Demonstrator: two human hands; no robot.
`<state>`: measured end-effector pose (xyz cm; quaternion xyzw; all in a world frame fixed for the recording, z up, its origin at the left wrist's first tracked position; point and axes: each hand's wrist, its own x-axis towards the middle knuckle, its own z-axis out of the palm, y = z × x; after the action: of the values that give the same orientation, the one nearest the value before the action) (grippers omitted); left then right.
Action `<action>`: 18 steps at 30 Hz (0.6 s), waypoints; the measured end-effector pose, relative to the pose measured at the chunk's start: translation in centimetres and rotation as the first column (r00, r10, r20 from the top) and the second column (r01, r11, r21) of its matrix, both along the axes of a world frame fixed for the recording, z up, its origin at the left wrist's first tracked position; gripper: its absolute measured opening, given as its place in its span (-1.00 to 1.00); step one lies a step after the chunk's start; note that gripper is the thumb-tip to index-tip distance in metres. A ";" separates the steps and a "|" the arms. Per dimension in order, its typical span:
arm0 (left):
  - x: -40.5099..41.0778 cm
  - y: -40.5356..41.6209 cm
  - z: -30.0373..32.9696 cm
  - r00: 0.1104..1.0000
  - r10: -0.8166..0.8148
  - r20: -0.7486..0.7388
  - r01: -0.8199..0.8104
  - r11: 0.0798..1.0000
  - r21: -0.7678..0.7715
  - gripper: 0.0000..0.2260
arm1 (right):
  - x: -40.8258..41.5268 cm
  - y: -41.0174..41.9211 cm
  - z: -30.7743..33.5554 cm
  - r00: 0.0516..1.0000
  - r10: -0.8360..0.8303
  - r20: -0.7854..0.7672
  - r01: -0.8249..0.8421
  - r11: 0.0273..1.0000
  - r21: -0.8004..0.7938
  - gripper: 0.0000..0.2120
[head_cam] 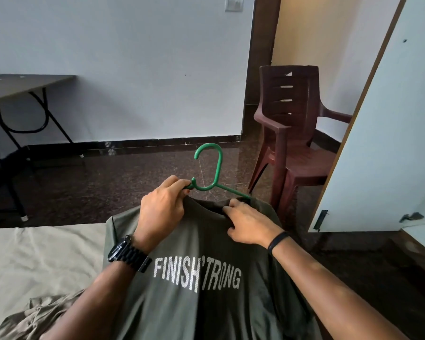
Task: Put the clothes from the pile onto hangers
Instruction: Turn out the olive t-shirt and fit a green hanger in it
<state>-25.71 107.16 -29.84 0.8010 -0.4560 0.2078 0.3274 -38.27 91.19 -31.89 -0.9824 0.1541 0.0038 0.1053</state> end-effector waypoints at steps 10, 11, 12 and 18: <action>0.2 0.6 -0.1 0.999 -0.022 0.029 0.023 0.999 -0.039 -0.84 | -1.3 -0.8 3.2 0.893 0.001 -0.449 0.040 0.996 0.083 -0.53; -0.1 0.5 -0.1 0.998 -0.047 0.052 0.049 0.998 -0.048 -0.84 | -1.3 -0.7 3.5 0.851 -0.022 -0.525 0.054 0.997 0.046 -0.48; -0.5 0.4 0.0 0.995 -0.068 0.075 0.072 0.996 -0.048 -0.84 | -1.3 -0.6 3.7 0.813 -0.034 -0.581 0.063 0.998 0.030 -0.45; -0.3 -0.2 0.9 0.997 -0.066 0.036 0.067 0.997 -0.026 -0.83 | -2.4 -0.6 5.2 0.967 0.043 -0.252 -0.029 0.998 0.062 -0.70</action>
<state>-26.03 107.00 -28.92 0.7771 -0.4851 0.2172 0.3369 -40.67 90.61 -26.65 -0.9731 0.1483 0.1355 0.1129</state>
